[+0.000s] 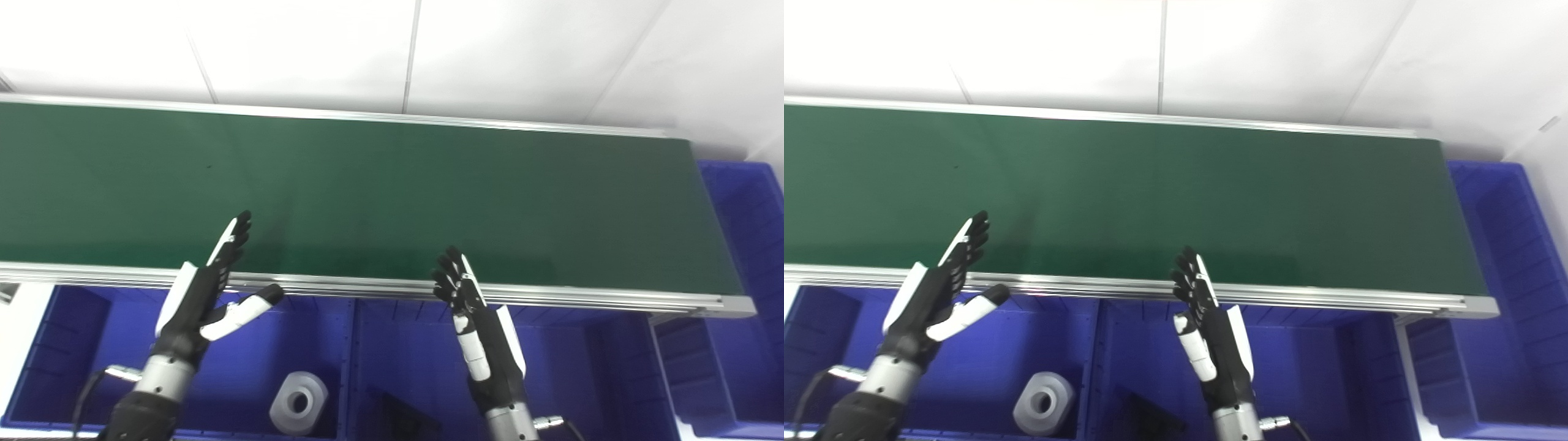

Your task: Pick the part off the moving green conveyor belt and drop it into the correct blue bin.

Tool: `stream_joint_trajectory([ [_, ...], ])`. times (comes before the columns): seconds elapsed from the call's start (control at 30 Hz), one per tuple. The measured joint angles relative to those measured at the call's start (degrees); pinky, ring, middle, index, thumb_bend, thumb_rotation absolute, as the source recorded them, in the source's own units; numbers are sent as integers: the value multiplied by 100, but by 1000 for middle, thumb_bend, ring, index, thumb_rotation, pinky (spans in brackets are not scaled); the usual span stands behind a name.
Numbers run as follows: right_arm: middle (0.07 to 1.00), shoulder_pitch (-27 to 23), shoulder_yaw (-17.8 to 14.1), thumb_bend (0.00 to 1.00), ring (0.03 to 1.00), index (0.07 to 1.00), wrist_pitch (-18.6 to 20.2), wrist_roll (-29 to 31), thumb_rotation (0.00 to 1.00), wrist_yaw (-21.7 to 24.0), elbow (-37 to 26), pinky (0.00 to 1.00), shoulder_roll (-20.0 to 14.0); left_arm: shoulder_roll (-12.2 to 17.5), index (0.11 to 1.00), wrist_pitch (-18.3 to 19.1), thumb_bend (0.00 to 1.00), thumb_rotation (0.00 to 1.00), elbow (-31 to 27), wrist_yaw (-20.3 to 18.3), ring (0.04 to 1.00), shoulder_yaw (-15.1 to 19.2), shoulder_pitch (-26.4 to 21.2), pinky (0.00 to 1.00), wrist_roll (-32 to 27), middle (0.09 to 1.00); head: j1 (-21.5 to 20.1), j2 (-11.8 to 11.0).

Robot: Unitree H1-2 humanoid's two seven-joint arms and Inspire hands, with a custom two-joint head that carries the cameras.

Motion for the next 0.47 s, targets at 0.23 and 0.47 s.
stream_joint_trajectory([
  [0.23, 969, 184, -4, 822, 942, 983, 0, 5, 966, -56, -140, 926, -53, -23, 1000, 228, 803, 717, -255, -7, 1000, -349, 142, 998, 102, 1000, 298, 176],
  [0.47, 986, 210, -87, 810, 975, 985, 3, -4, 977, -57, -309, 971, -203, -242, 1000, 234, 805, 781, -466, 116, 1000, -488, 215, 996, 334, 1000, 536, 290],
])
